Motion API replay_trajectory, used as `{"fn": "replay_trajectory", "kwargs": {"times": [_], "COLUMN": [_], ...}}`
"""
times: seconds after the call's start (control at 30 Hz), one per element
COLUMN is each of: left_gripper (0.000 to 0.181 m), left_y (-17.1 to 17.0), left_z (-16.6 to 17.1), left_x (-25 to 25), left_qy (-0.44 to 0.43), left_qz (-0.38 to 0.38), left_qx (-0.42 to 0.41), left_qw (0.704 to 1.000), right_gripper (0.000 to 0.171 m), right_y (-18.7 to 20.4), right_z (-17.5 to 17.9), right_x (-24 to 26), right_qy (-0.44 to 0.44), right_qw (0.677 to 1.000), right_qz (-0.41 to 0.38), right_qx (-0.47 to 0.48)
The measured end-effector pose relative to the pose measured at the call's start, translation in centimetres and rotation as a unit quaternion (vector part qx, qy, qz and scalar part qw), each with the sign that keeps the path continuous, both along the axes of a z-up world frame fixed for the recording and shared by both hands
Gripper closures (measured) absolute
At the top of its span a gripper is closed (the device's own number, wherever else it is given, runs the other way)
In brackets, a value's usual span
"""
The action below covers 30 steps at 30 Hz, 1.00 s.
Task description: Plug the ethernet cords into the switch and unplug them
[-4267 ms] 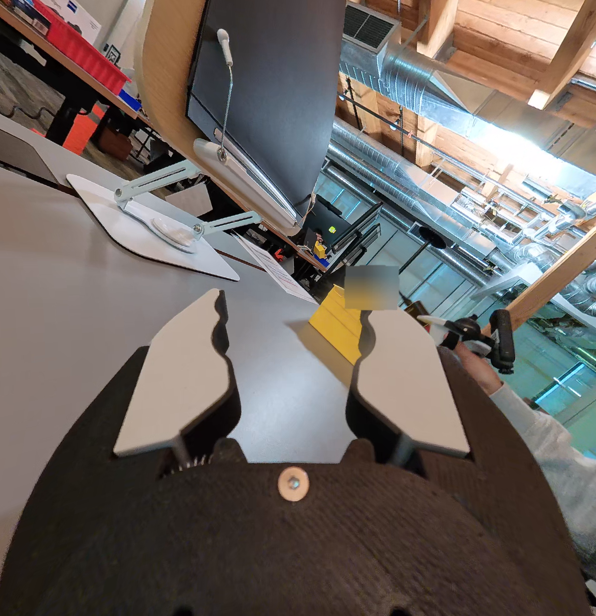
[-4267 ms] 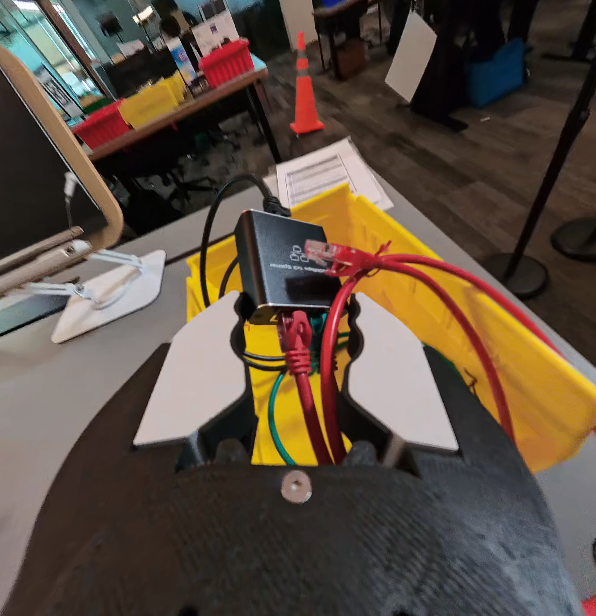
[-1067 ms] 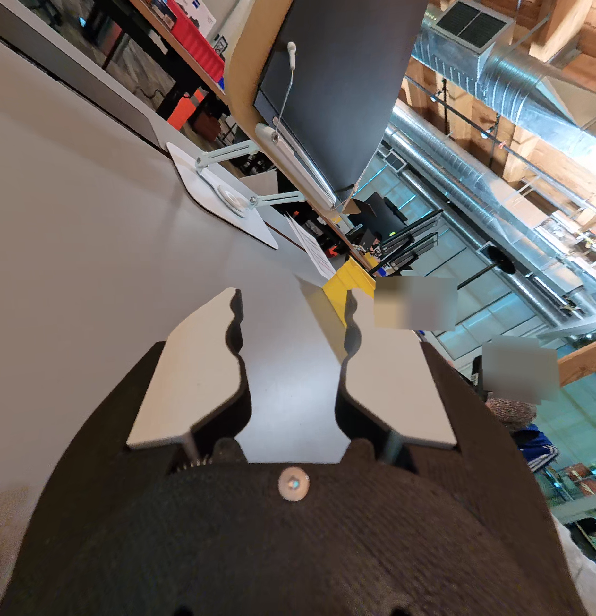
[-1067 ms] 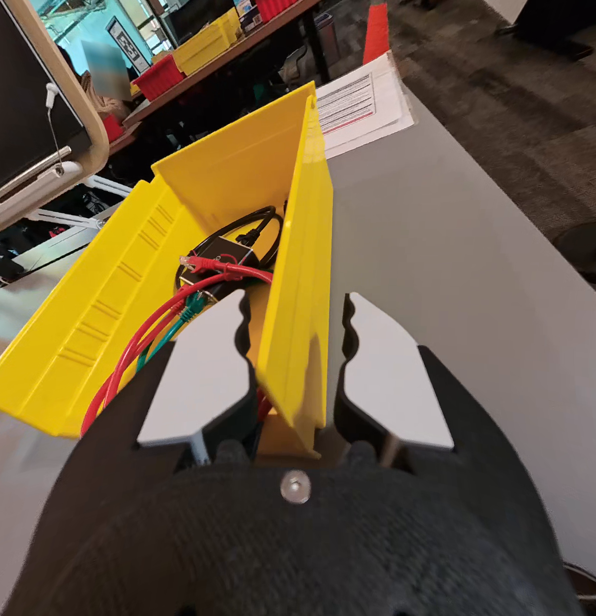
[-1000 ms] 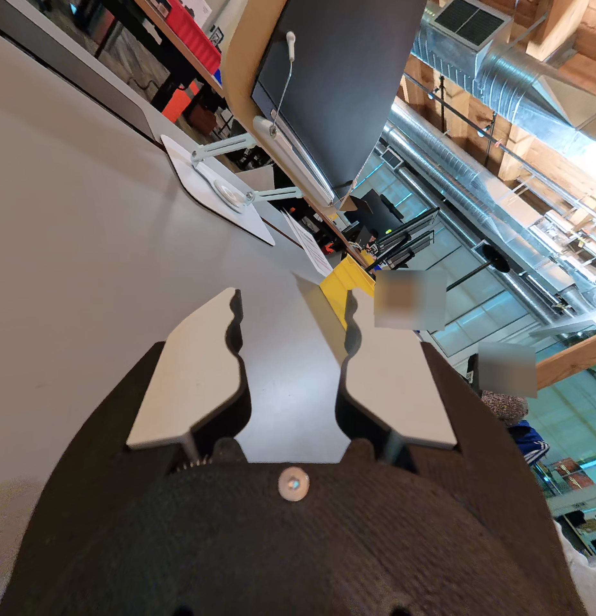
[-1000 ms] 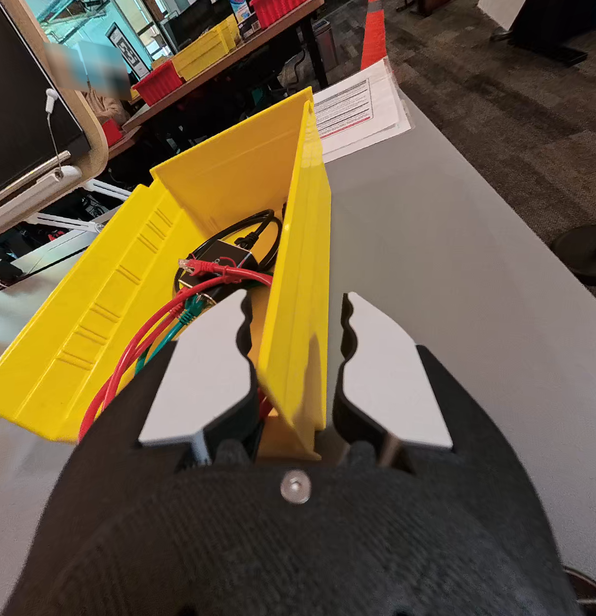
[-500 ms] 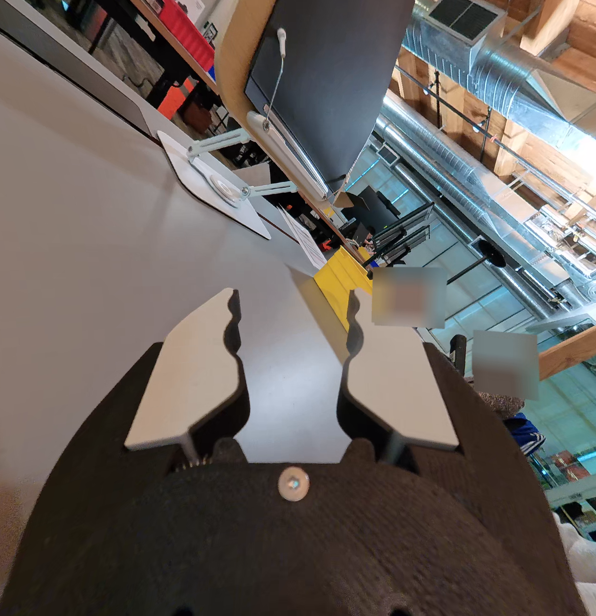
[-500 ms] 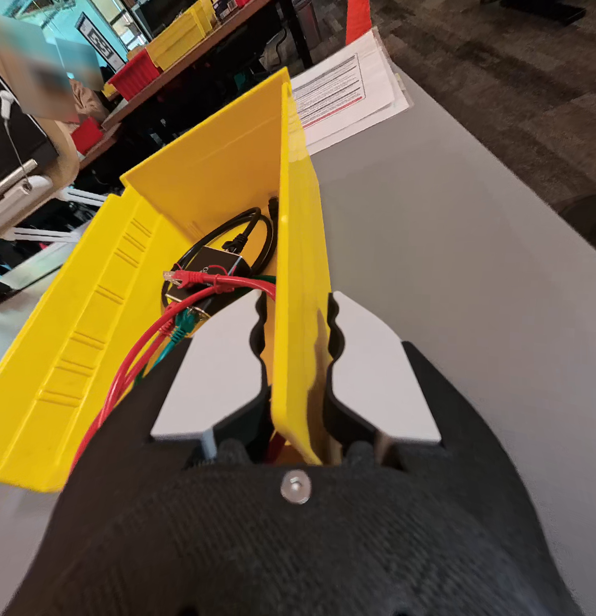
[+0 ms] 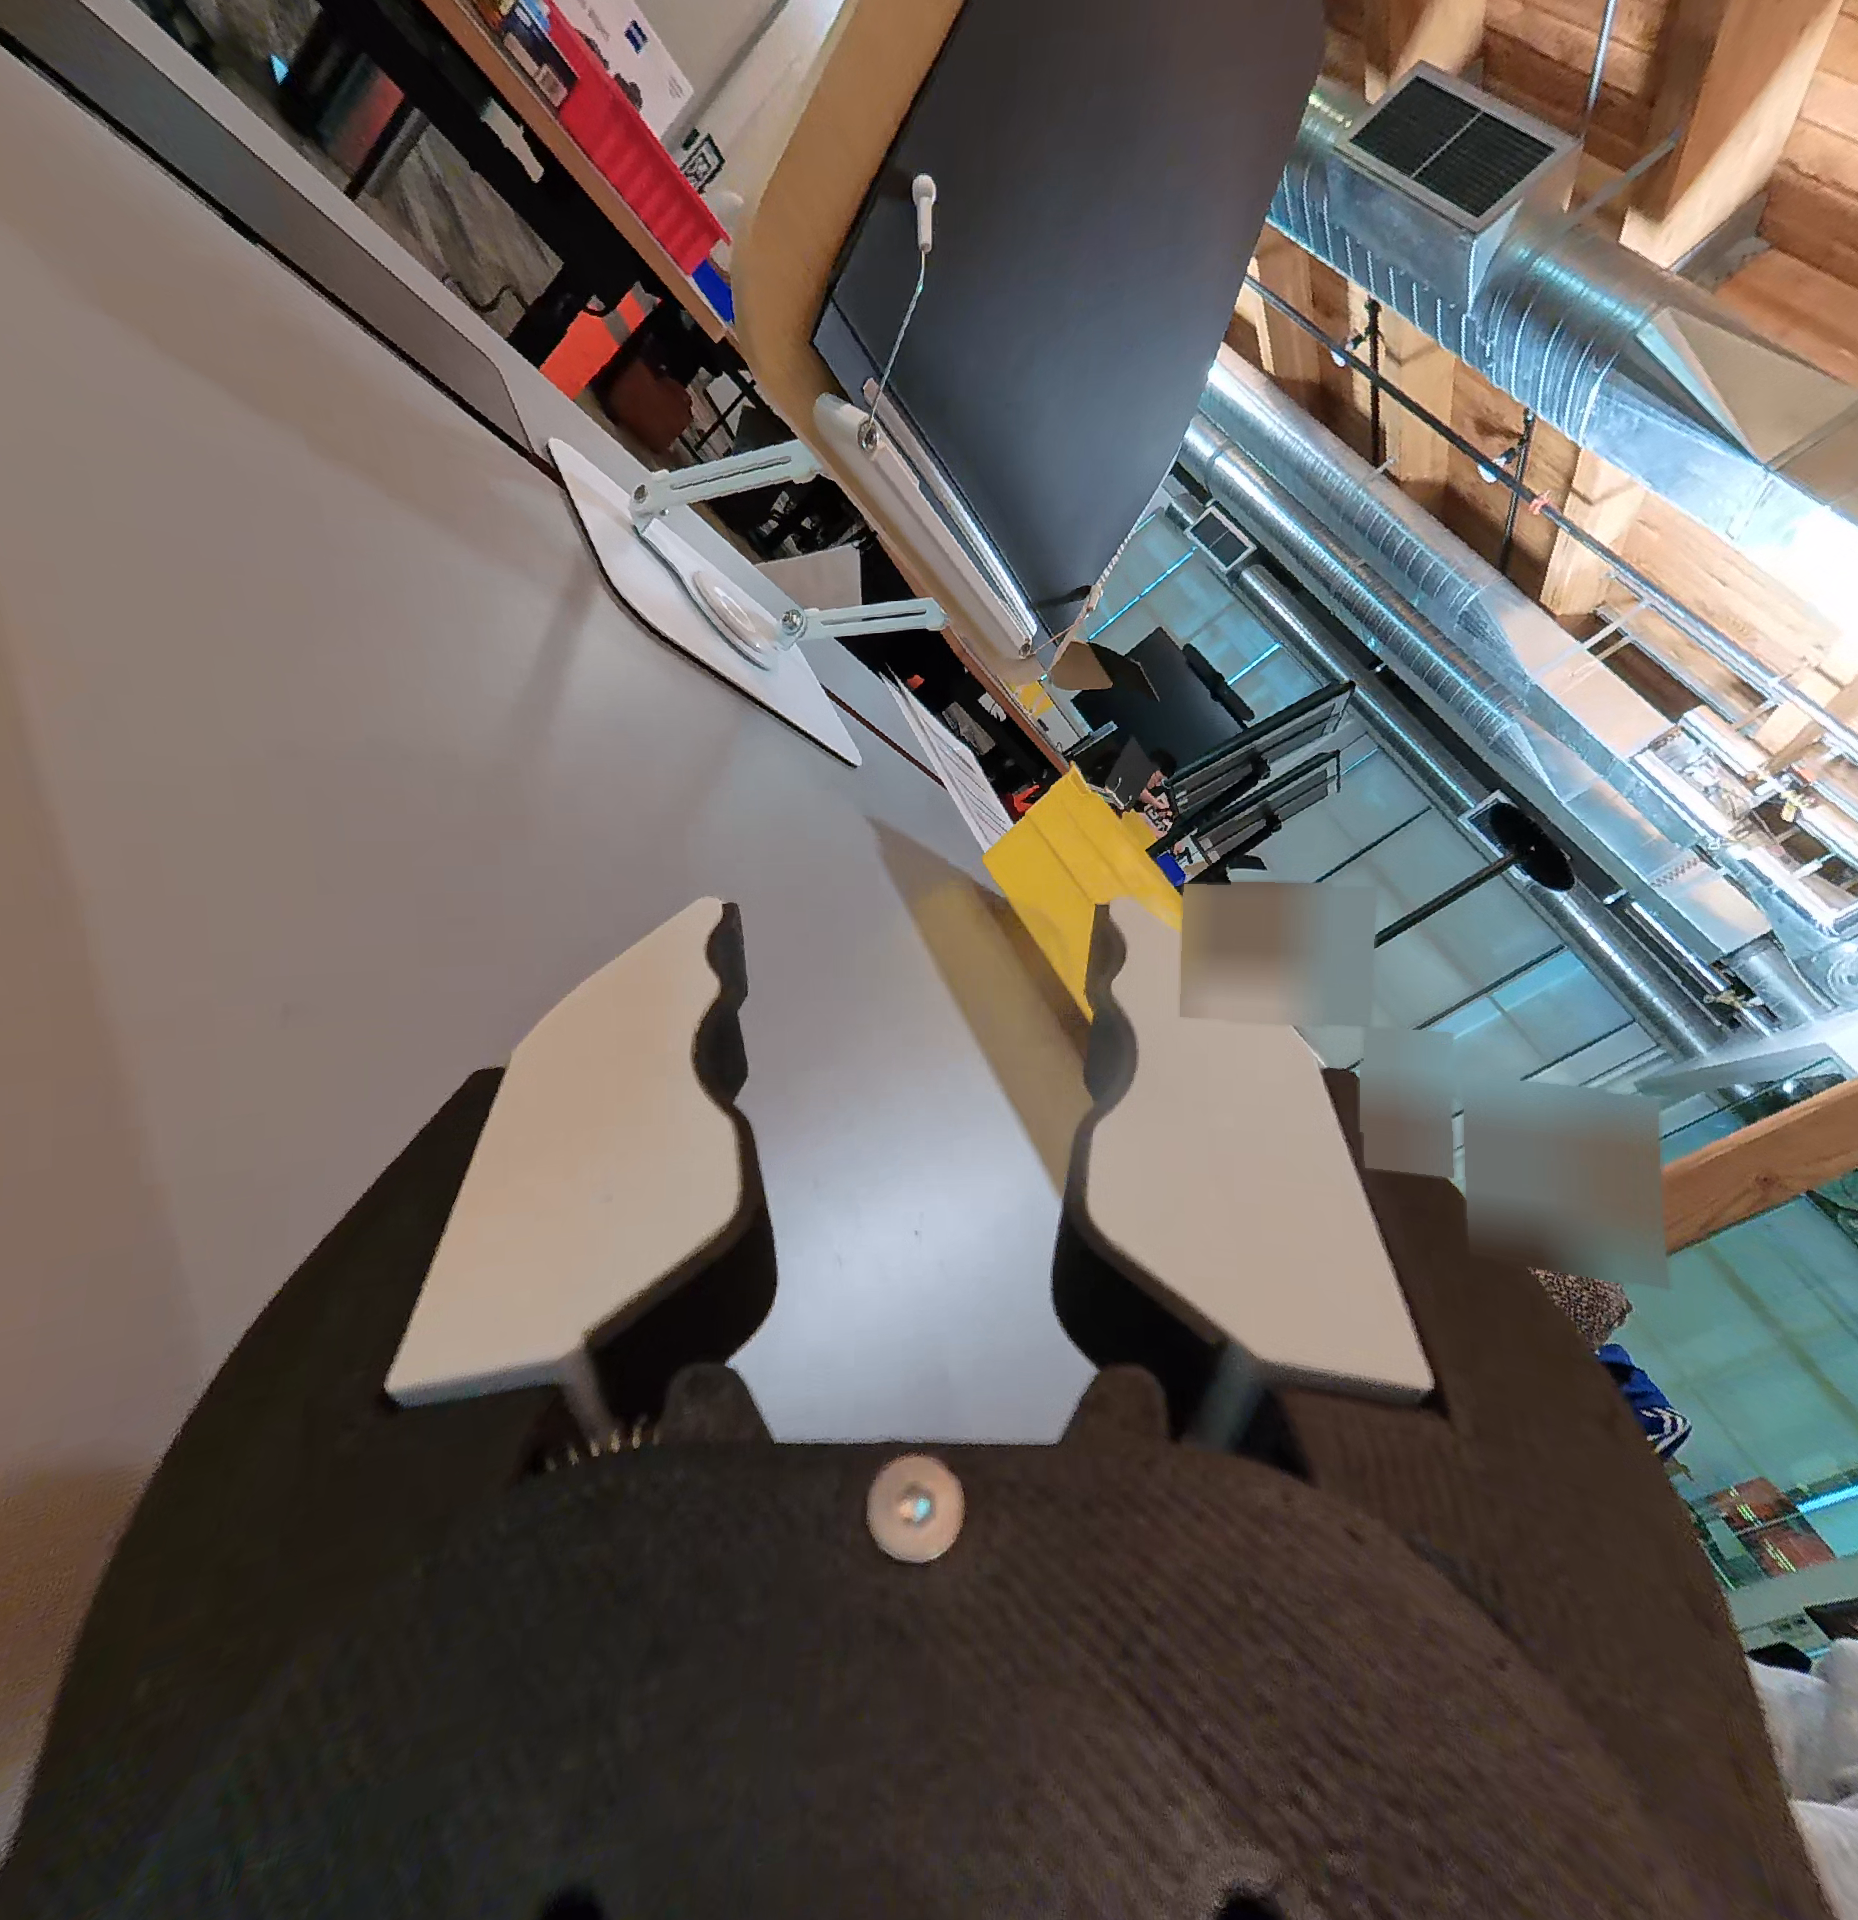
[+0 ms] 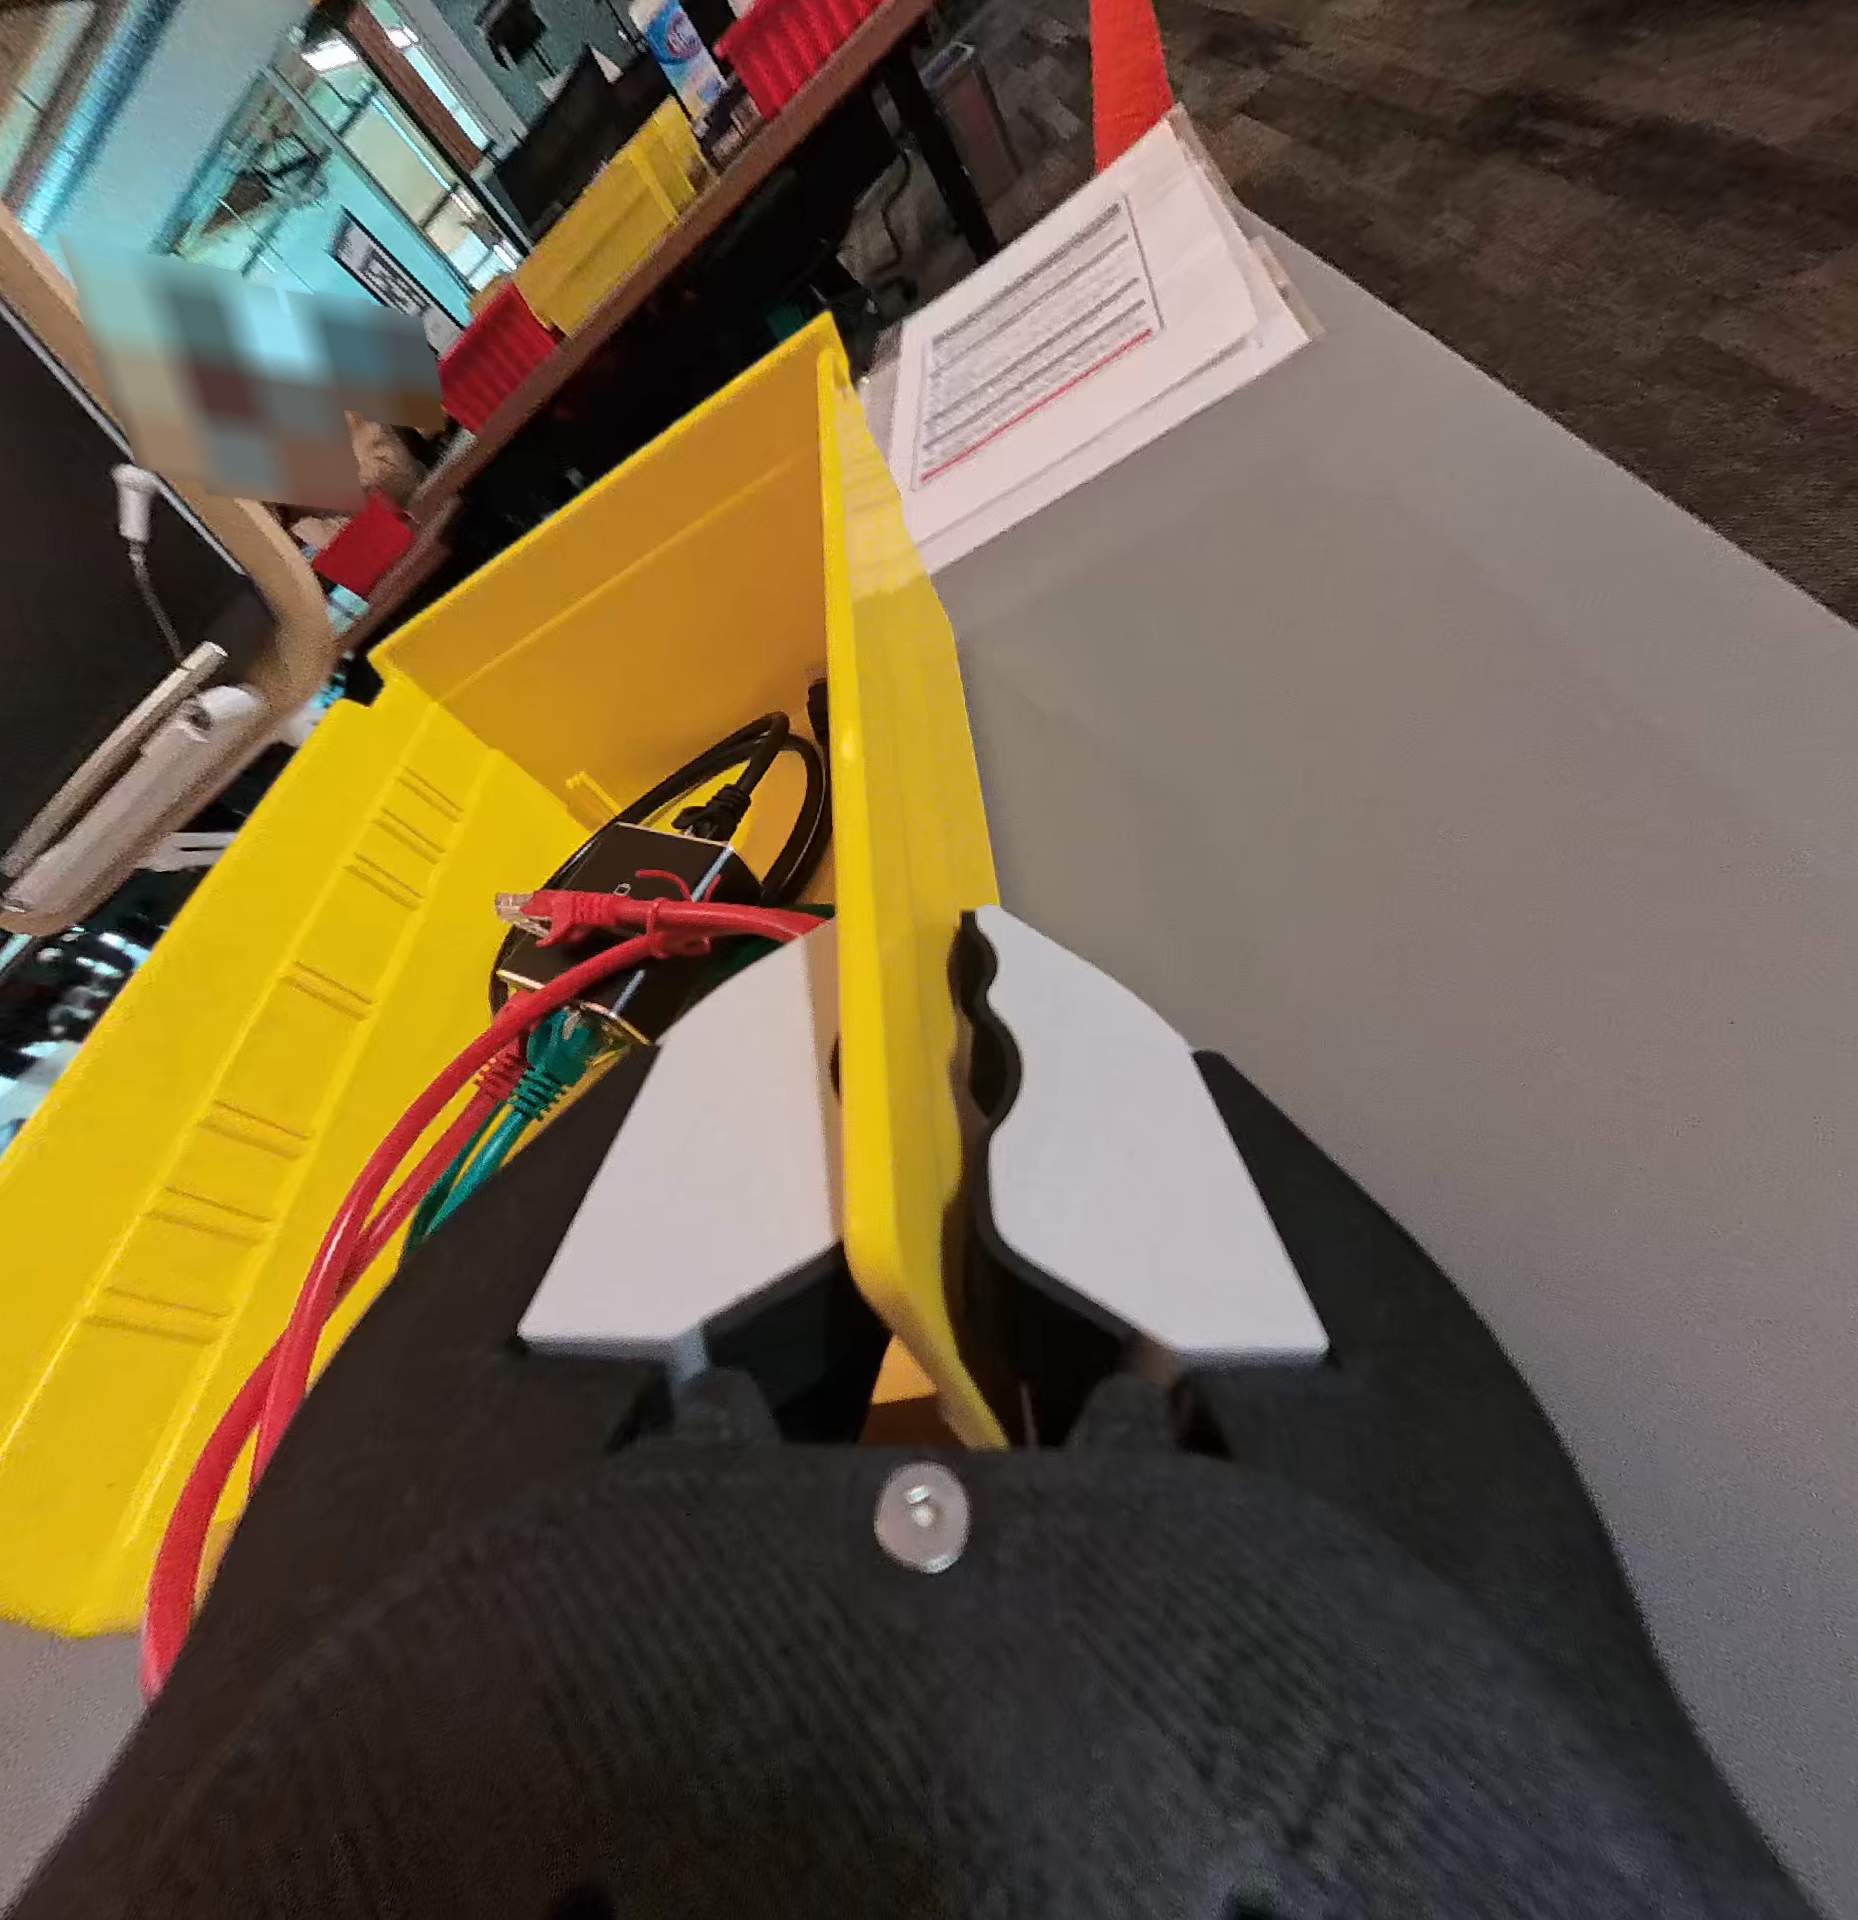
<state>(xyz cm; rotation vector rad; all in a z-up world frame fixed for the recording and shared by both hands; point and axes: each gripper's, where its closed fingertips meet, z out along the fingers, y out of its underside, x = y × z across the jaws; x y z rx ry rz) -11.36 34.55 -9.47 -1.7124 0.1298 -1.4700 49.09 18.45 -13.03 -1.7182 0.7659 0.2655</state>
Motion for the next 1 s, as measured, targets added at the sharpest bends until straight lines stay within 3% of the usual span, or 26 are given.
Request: {"fn": "replay_trajectory", "kwargs": {"times": [0.2, 0.37, 0.5, 0.6, 0.73, 0.87, 1.0], "left_gripper": [0.118, 0.116, 0.108, 0.115, 0.104, 0.090, 0.073], "left_y": [0.2, 1.4, 2.2, 3.3, 5.7, 7.3, 8.4], "left_z": [0.3, 2.2, 4.3, 4.0, 1.4, -1.8, -3.9], "left_x": [-0.1, -4.3, -9.8, -12.3, -14.0, -13.9, -11.9], "left_qy": [0.011, 0.065, 0.139, 0.219, 0.367, 0.584, 0.635], "left_qz": [0.013, 0.147, 0.293, 0.327, 0.323, 0.274, 0.223], "left_qx": [0.014, 0.093, 0.180, 0.207, 0.199, 0.234, 0.235], "left_qw": [1.000, 0.983, 0.929, 0.896, 0.849, 0.728, 0.701], "right_gripper": [0.160, 0.160, 0.160, 0.158, 0.157, 0.157, 0.157], "right_y": [0.2, 0.0, -0.2, -0.6, -1.4, -2.2, -2.9], "right_z": [2.2, 2.3, 1.8, 1.4, 1.3, 1.3, 1.6], "right_x": [-0.8, -0.6, -0.4, -0.3, -0.3, -0.6, -1.3], "right_qy": [0.036, 0.052, 0.037, 0.037, 0.024, 0.009, 0.001], "right_qw": [0.995, 0.993, 0.996, 0.997, 0.998, 0.999, 0.999], "right_qz": [0.011, -0.003, -0.019, -0.022, -0.025, -0.026, -0.020], "right_qx": [0.088, 0.106, 0.081, 0.070, 0.056, 0.044, 0.041]}}
